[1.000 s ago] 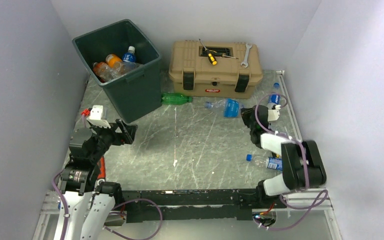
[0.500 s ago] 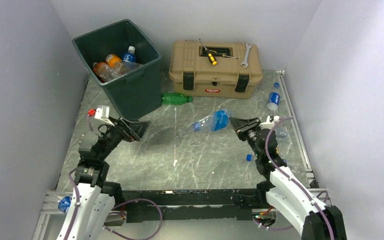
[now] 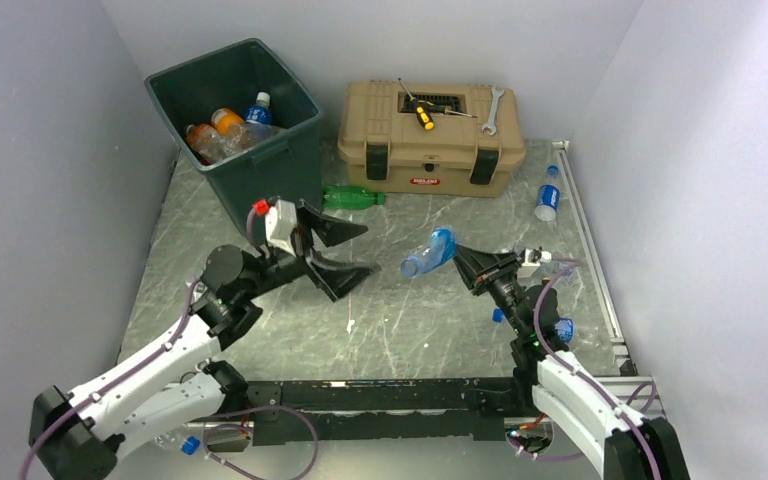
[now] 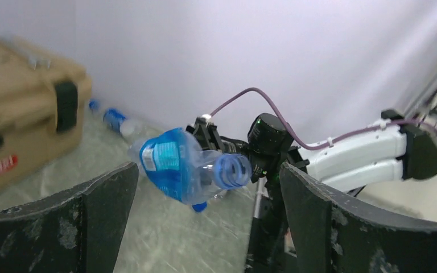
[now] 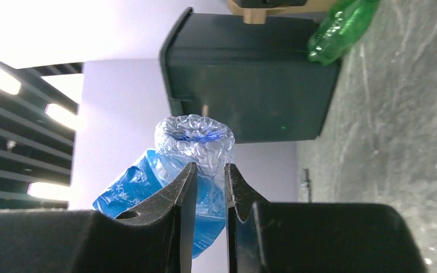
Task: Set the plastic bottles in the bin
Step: Pick up the plastic bottle at the center of the board.
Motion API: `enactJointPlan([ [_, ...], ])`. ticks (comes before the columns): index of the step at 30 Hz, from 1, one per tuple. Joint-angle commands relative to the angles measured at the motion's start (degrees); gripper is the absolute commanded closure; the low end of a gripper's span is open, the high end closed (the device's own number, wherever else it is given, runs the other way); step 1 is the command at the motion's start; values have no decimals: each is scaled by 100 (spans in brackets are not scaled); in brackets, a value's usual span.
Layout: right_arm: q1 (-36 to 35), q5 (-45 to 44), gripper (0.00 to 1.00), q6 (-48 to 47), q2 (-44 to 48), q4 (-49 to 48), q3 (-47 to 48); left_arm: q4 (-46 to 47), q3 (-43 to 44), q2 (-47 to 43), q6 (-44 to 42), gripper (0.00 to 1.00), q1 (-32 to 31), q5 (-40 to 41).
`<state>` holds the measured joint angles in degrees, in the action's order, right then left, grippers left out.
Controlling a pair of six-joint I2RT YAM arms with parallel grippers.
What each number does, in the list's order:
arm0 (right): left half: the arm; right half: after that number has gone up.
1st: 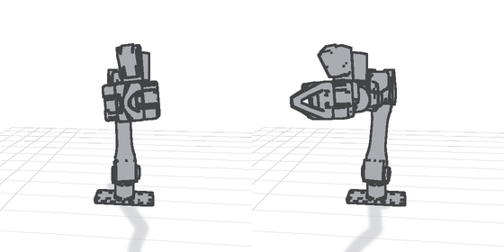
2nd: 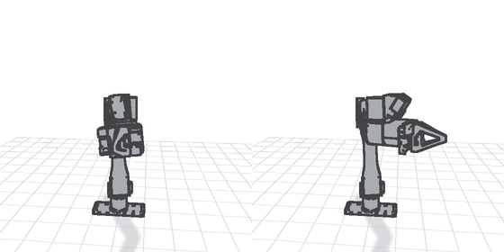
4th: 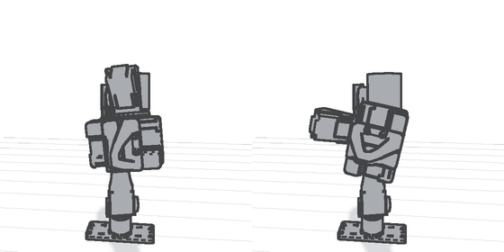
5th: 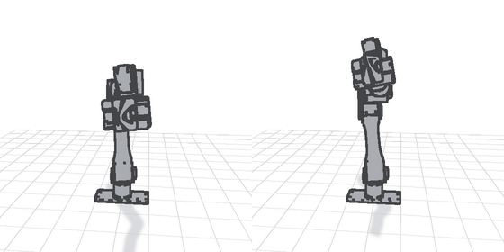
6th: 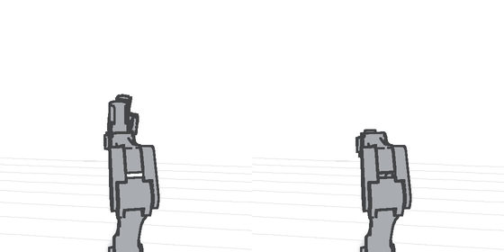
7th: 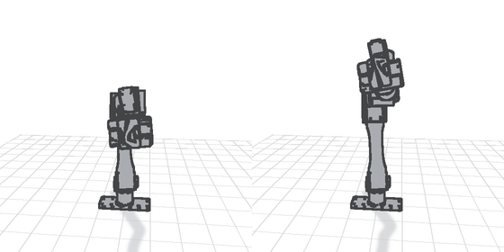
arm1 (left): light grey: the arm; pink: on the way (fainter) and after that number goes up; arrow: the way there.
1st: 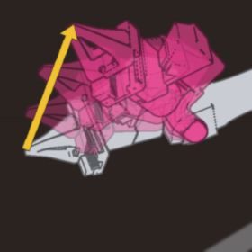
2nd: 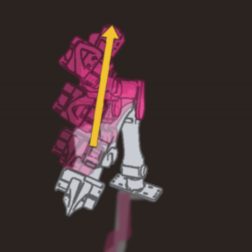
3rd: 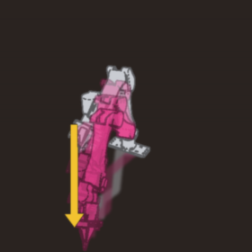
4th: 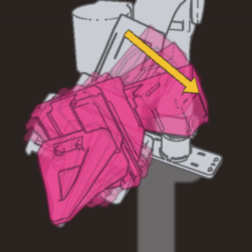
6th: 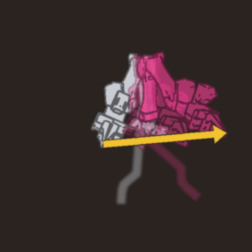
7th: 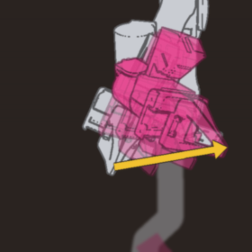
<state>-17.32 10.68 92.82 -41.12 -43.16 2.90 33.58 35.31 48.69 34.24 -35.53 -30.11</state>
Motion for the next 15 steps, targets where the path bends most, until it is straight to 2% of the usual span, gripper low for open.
enactJointPlan([
  [1,-8,-423,100,727,692,263,94,15,152,-22,-2546,1,-977,1247],
  [4,-8,-655,100,705,1157,1293,338,446,58,352,-3029,0,-1273,1431],
  [7,-8,-797,100,655,1380,2002,566,698,69,819,-3693,0,-1787,1967],
  [11,-8,-758,100,610,1376,2626,840,1403,103,1410,-4206,0,-2216,2347],
  [15,-8,-793,100,661,1410,2726,872,1957,165,1809,-4491,1,-2442,2374],
])
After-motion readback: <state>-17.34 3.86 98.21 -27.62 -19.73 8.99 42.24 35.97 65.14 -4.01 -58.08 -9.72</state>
